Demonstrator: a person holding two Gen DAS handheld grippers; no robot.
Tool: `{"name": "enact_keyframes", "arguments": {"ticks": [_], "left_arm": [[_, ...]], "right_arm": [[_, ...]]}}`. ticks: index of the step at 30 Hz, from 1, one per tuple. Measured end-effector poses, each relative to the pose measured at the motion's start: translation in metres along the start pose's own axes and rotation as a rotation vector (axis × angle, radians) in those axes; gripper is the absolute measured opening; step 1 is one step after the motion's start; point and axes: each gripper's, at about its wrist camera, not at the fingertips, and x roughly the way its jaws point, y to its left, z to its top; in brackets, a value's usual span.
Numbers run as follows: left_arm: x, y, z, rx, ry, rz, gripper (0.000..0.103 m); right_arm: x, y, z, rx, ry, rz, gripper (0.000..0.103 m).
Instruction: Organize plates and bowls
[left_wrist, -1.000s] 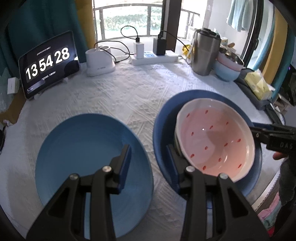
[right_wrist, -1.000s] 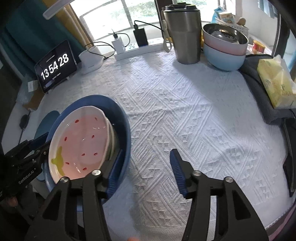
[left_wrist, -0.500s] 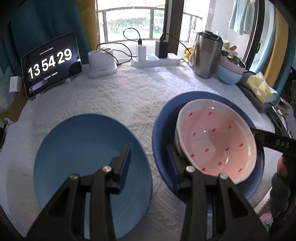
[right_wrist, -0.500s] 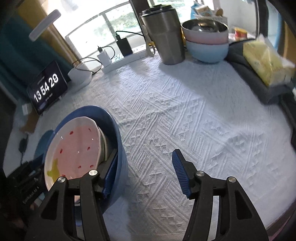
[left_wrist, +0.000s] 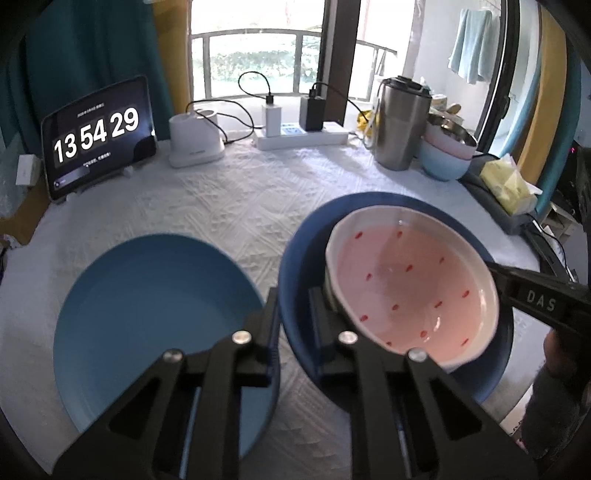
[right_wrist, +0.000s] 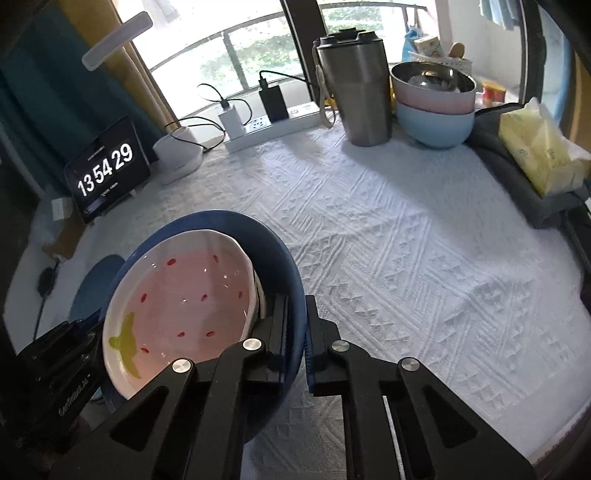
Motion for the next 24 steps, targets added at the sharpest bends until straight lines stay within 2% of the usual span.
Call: {"name": "enact_keyframes", "arguments": {"ticks": [24], "left_arm": [[-0.003,-0.010,-0.004,0.024,0.029,-0.024,0.012]], "right_arm": [[-0.014,-0.006,-0.004,0.022,-0.006,-0.017,0.009]]}}
